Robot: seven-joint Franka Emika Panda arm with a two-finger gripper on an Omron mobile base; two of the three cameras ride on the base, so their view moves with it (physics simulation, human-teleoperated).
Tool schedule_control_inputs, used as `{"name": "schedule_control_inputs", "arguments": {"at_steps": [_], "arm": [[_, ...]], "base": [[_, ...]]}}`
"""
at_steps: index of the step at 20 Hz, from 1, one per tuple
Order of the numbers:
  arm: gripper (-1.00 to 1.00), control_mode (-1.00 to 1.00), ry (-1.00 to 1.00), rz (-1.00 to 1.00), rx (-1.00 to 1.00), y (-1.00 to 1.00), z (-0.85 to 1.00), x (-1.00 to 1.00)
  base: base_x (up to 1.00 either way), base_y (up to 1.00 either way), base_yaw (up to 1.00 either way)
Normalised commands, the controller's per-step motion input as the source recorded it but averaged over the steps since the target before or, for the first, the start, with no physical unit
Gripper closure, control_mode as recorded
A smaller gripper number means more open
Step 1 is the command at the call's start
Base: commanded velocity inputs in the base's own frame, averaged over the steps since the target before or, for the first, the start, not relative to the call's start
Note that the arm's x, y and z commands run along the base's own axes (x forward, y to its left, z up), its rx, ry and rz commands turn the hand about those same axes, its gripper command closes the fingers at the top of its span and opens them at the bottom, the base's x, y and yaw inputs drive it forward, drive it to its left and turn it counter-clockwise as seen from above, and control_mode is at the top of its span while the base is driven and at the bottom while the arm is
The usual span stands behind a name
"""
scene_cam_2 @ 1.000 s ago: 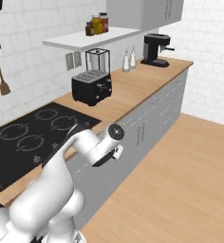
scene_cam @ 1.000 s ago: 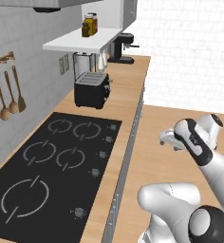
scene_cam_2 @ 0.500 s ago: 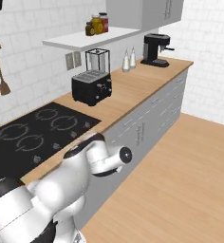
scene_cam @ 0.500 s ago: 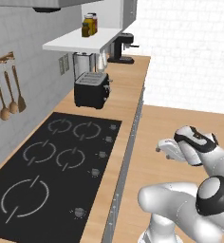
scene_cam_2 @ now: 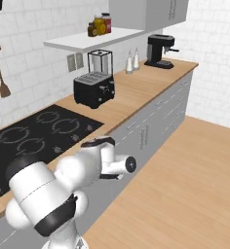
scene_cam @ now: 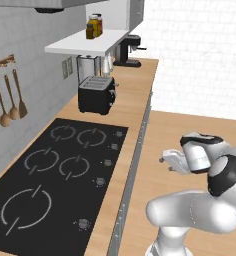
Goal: Take a straw from the drawer in front and place it inside the glass cup on the dining counter.
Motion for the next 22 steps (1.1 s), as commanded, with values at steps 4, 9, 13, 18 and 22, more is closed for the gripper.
{"name": "schedule_control_inputs", "arguments": {"at_steps": [4,9,13,18,22], "arm": [[-1.0,-1.0,0.06,0.0,0.04,0.4,-0.14,0.35],[-1.0,-1.0,0.04,0.02,0.0,0.19,-0.12,0.02],[-1.0,-1.0,0.03,0.01,0.0,0.15,-0.16,0.13],[-1.0,-1.0,0.0,0.01,0.0,0.21,-0.11,0.13],[-1.0,-1.0,0.0,0.03,0.01,0.17,-0.17,0.17]], "base": [[0.0,0.0,0.0],[0.0,0.0,0.0],[0.0,0.0,0.0],[0.0,0.0,0.0],[0.0,0.0,0.0]]}}
